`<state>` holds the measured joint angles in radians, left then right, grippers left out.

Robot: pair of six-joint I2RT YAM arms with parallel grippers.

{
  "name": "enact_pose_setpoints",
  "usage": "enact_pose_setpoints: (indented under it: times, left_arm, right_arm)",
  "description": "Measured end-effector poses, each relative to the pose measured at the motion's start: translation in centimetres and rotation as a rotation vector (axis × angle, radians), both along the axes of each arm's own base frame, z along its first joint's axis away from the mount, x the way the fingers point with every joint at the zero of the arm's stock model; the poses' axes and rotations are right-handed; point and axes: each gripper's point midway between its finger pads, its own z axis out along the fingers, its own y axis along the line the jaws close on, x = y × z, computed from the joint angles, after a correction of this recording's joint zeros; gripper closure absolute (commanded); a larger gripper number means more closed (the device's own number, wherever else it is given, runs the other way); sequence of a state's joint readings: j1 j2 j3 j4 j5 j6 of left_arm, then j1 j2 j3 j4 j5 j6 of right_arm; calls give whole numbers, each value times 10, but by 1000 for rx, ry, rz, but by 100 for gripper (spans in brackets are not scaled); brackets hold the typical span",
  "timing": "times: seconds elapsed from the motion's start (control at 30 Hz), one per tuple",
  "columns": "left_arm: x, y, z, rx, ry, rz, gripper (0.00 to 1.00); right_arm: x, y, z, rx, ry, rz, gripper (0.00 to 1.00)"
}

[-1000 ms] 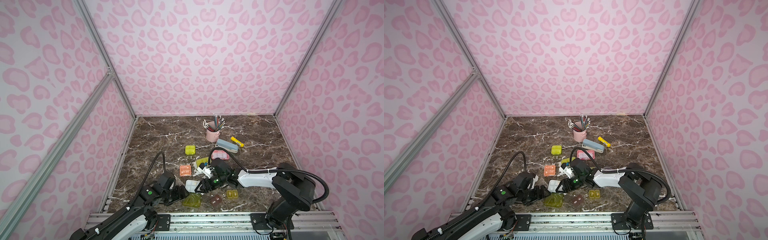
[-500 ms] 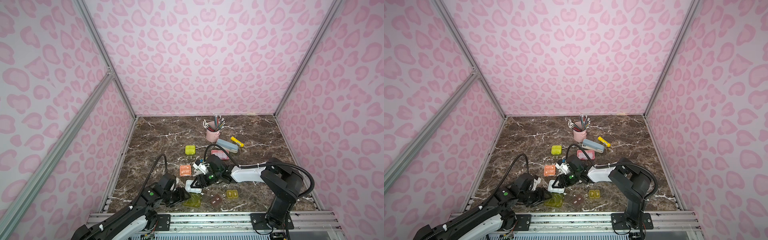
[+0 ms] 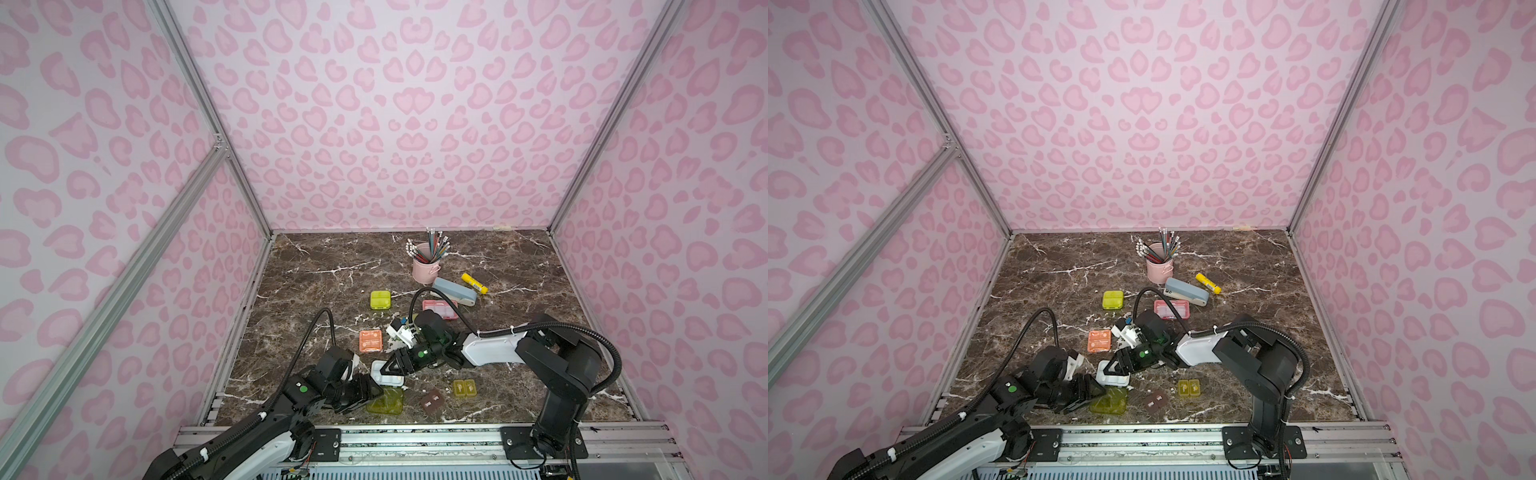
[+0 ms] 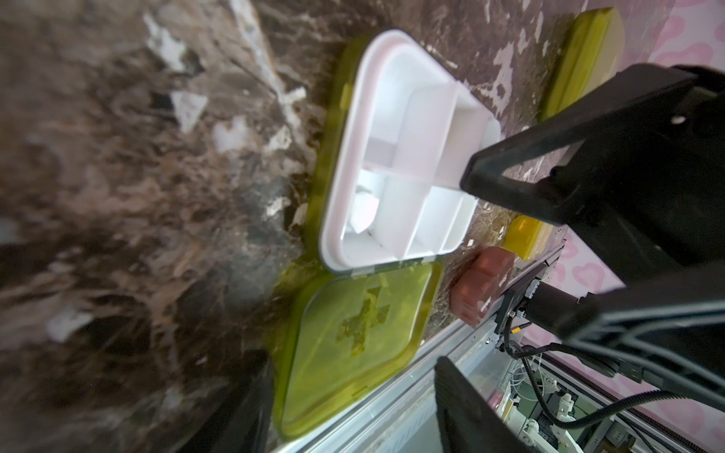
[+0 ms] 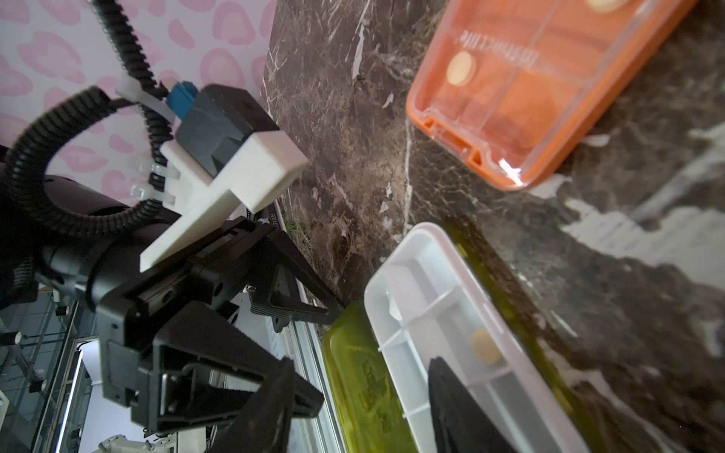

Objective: Close pillboxes
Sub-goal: Close the lid on the pillbox.

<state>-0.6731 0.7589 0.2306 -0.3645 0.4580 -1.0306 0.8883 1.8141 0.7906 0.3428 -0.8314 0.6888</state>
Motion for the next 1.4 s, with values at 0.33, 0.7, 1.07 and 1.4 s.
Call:
enact_pose_setpoints:
  times: [0.33, 0.7, 1.07, 1.4]
  left_arm:
    - [8, -9, 10, -60, -9, 30, 34]
    - [21, -20, 29, -103, -43, 45, 34]
    - [29, -25, 41, -113, -61, 45, 33]
    - [35, -29, 44, -98, -65, 35, 33]
  right_arm:
    - [-1, 0, -1, 8, 7, -6, 43]
    - [0, -1, -2, 1, 13, -17, 43]
    - [1, -1, 4, -9, 10, -28, 42]
    - [17, -2, 11, -45, -16, -51, 40]
